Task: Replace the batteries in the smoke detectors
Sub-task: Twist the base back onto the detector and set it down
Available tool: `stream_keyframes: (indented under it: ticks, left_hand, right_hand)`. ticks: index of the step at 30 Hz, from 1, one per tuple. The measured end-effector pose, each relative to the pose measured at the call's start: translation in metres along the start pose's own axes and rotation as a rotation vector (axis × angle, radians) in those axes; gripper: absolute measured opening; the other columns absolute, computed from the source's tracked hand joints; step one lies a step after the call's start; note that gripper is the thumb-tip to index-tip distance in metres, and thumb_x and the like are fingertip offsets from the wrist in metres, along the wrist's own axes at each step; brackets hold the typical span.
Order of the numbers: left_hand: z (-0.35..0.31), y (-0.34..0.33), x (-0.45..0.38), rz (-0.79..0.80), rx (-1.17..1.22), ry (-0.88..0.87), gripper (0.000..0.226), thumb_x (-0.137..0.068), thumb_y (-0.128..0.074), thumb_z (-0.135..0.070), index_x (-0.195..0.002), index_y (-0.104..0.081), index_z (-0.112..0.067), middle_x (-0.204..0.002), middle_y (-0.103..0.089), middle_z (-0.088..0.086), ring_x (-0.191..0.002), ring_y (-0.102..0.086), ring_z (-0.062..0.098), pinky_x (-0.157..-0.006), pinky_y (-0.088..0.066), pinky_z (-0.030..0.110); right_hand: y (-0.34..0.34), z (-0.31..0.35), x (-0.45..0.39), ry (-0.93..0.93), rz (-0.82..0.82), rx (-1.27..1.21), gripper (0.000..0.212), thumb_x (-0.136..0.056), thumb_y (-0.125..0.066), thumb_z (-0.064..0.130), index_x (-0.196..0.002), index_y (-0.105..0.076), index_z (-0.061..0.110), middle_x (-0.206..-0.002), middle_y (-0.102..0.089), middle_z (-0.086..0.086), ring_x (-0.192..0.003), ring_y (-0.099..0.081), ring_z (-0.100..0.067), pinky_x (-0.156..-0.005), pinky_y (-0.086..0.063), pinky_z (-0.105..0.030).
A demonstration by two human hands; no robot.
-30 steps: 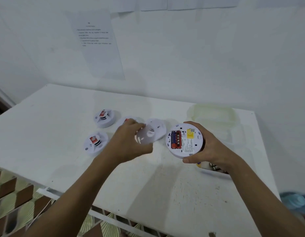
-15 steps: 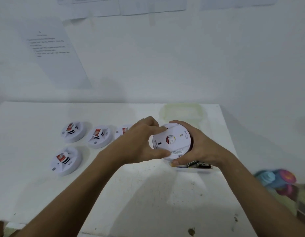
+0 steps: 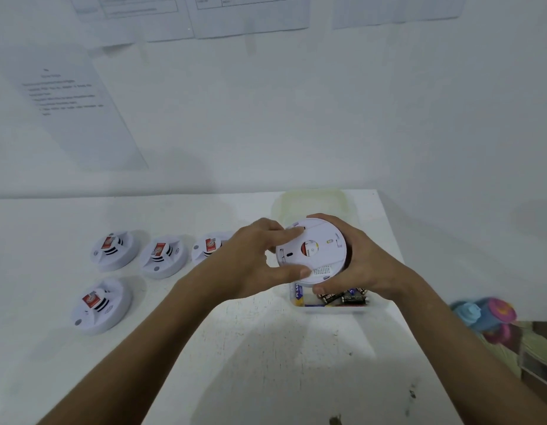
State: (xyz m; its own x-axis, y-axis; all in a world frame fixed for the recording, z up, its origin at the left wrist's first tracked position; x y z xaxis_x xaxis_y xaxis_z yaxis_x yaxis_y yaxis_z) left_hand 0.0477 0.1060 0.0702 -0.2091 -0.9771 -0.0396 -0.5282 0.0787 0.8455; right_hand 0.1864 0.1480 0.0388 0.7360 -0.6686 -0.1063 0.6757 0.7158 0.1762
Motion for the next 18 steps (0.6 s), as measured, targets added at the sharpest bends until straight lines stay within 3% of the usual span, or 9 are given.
stream_keyframes:
  ticks: [4, 9, 18]
  left_hand:
    - [-0.007, 0.003, -0.002, 0.008, 0.051, -0.063, 0.07, -0.072, -0.077, -0.052, -0.135, -0.055, -0.031, -0.116, -0.062, -0.009, -0.096, -0.06, 0.008, -0.08, -0.056, 0.023]
    - [-0.014, 0.007, -0.005, -0.01, 0.061, -0.131, 0.066, -0.068, -0.083, -0.043, -0.127, -0.062, -0.024, -0.127, -0.054, -0.009, -0.107, -0.054, 0.01, -0.084, -0.055, 0.02]
    - [-0.015, 0.001, -0.008, 0.072, 0.065, -0.131, 0.066, -0.069, -0.084, -0.032, -0.13, -0.06, -0.023, -0.129, -0.048, -0.009, -0.106, -0.051, 0.011, -0.083, -0.052, 0.016]
  right_hand:
    - [0.001, -0.001, 0.002, -0.016, 0.037, 0.021, 0.089, -0.056, -0.088, -0.006, -0.133, -0.052, 0.021, -0.124, -0.06, 0.002, -0.118, -0.057, -0.022, -0.09, -0.056, -0.036]
    - [0.003, 0.002, 0.002, -0.023, 0.046, 0.011, 0.09, -0.053, -0.089, -0.003, -0.133, -0.052, 0.02, -0.124, -0.06, 0.001, -0.117, -0.059, -0.021, -0.09, -0.055, -0.034]
    - [0.0, 0.001, 0.003, -0.046, 0.102, -0.017, 0.089, -0.052, -0.086, -0.007, -0.131, -0.054, 0.017, -0.123, -0.061, -0.004, -0.115, -0.059, -0.025, -0.086, -0.056, -0.035]
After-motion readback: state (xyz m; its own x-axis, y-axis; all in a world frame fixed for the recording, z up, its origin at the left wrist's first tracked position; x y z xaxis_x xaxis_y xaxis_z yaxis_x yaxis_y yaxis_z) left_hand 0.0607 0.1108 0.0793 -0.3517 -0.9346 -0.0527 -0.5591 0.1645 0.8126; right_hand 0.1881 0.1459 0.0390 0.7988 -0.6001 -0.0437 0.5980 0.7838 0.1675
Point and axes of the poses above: each hand's wrist, its own x-axis away from the middle knuckle, its own y-axis out of the back of the hand, z = x × y, the point moved 8 cm from there along -x, towards the middle knuckle
